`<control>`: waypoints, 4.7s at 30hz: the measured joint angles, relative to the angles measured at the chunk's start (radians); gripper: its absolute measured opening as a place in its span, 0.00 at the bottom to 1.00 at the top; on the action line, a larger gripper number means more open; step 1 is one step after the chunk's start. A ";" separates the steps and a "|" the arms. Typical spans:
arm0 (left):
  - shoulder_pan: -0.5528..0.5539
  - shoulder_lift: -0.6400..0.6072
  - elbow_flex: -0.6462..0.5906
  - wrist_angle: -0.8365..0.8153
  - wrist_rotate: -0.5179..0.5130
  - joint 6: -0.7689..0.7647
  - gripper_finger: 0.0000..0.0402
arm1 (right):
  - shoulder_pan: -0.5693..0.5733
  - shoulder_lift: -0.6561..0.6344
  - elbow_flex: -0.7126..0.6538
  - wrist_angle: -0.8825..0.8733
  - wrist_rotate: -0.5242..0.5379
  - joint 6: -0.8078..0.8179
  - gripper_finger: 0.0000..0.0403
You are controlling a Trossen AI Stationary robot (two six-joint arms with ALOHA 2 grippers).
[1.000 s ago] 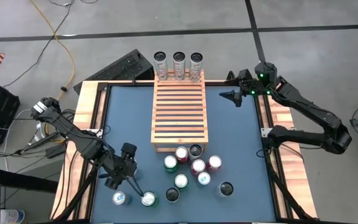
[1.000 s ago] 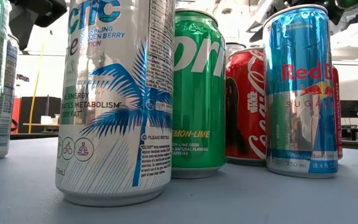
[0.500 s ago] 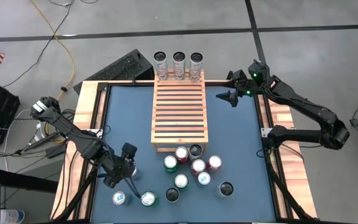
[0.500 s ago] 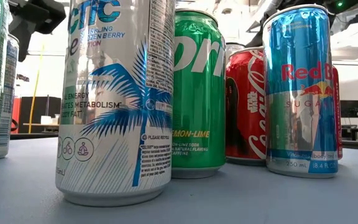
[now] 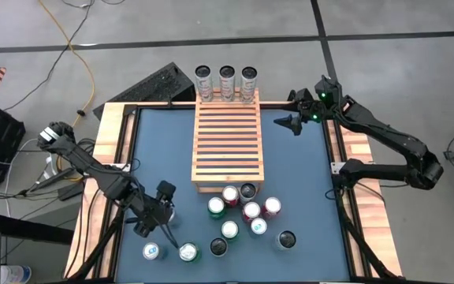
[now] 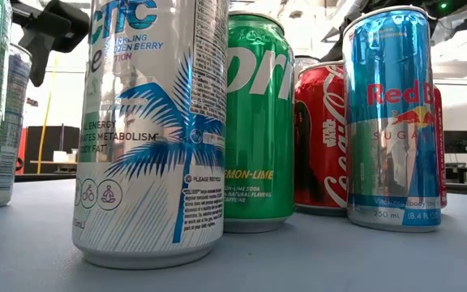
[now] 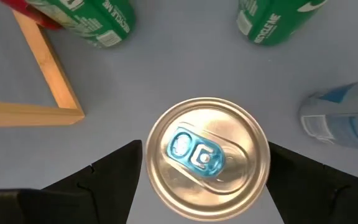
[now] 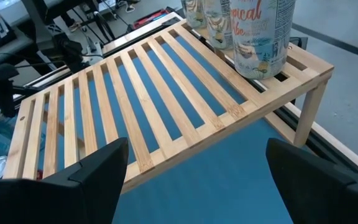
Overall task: Place canned beverage on shelf
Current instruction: Put the top left blue soda can on the shelf
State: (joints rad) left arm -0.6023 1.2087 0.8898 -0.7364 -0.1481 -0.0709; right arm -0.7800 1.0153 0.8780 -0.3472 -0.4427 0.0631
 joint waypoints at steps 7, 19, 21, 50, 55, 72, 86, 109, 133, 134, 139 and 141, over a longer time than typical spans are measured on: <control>0.009 0.000 0.000 -0.001 0.019 0.000 0.60 | 0.000 0.000 0.000 0.012 0.000 0.001 0.90; 0.037 0.002 -0.002 0.037 0.048 -0.163 0.57 | 0.000 -0.002 0.000 0.046 -0.004 0.061 0.90; 0.045 0.002 -0.002 0.043 0.041 -0.223 0.57 | 0.001 -0.005 0.000 0.052 -0.004 0.070 0.90; 0.376 0.002 0.595 -0.420 -0.232 -0.473 0.57 | 0.050 -0.043 0.000 0.046 -0.003 0.090 0.90; 0.474 0.004 0.665 -0.467 -0.142 -0.427 0.57 | 0.049 -0.043 0.000 0.046 -0.002 0.089 0.90; 0.824 0.302 0.979 -0.543 -0.117 0.121 0.57 | 0.049 -0.042 0.000 0.046 0.000 0.087 0.90; 0.942 0.492 1.158 -0.532 -0.203 0.034 0.57 | 0.050 -0.042 0.000 0.046 0.000 0.103 0.90; 0.991 0.513 1.156 -0.484 -0.282 -0.263 0.57 | 0.050 -0.042 0.000 0.046 0.000 0.097 0.90; 0.996 0.559 1.151 -0.486 -0.281 -0.215 0.57 | 0.050 -0.042 0.000 0.046 0.000 0.095 0.90; 0.996 0.559 1.151 -0.486 -0.284 -0.213 0.57 | 0.050 -0.042 0.000 0.046 0.000 0.095 0.90; 1.008 0.559 1.151 -0.485 -0.277 -0.199 0.60 | 0.050 -0.042 0.000 0.046 0.000 0.095 0.90; 1.012 0.559 1.151 -0.485 -0.274 -0.198 0.61 | 0.050 -0.042 0.000 0.046 0.000 0.095 0.90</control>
State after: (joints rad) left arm 0.4097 1.7679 2.0404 -1.2213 -0.4224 -0.2684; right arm -0.7304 0.9733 0.8780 -0.3012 -0.4427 0.1585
